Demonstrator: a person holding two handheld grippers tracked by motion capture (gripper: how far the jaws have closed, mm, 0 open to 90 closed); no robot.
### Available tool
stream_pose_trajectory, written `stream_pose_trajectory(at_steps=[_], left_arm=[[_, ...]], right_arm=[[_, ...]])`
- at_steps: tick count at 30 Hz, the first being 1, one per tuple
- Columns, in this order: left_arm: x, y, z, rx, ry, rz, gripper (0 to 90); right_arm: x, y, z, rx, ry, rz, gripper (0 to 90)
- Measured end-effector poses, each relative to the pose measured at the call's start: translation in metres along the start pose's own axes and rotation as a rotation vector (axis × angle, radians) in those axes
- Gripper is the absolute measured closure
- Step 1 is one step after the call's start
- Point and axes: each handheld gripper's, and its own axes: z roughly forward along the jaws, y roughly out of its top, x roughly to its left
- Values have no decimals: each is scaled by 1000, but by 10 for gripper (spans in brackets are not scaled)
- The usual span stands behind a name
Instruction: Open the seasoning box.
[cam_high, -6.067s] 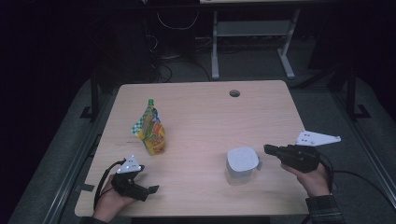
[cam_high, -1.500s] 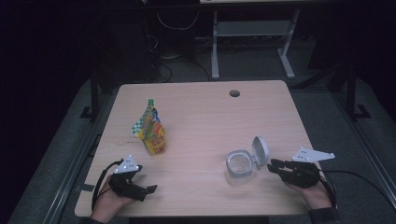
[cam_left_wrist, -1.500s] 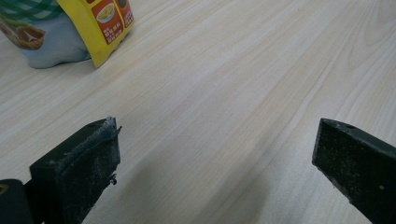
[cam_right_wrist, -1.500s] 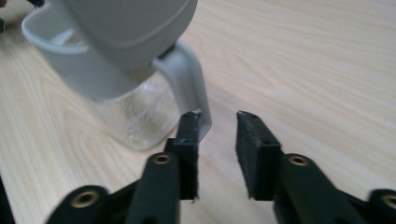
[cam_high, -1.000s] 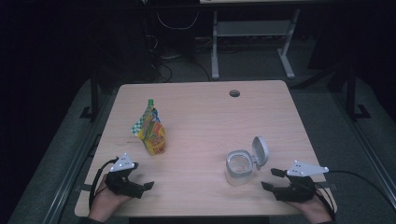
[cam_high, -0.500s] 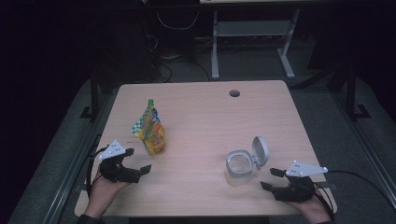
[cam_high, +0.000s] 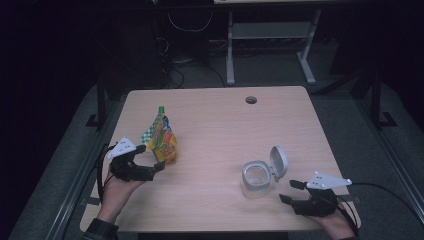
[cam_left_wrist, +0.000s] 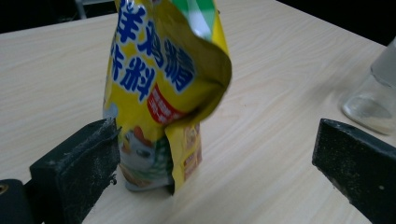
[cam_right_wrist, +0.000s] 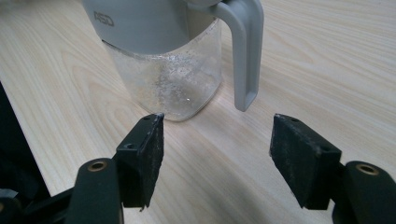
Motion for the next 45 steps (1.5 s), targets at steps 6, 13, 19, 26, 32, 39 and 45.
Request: stream_pose_trajectory(at_steps=[6,13,19,26,32,39,45], left_arm=[[3,11,2,-41,24,1,48],[6,15,11,-63,47,-10,130],[11,17,15,-83,56,-36,189],[10,22,13,-105,59,-32,347],[12,23,14,-104,39,-49,513],[11,25,12,-93,64,-16,698],[17,25,10,-96,58,-24,844]], right_arm=[[-1,-1,0,3,-3,2,351],[-2,-1,0,2,-5,3,354],[-3,-1,-1,2,-4,6,356],[-3,-2,-1,2,-7,3,359],[-3,-2,-1,0,-8,4,361],[-3,-1,-2,0,-10,8,363],[-3,-1,-2,-3,-8,6,364]])
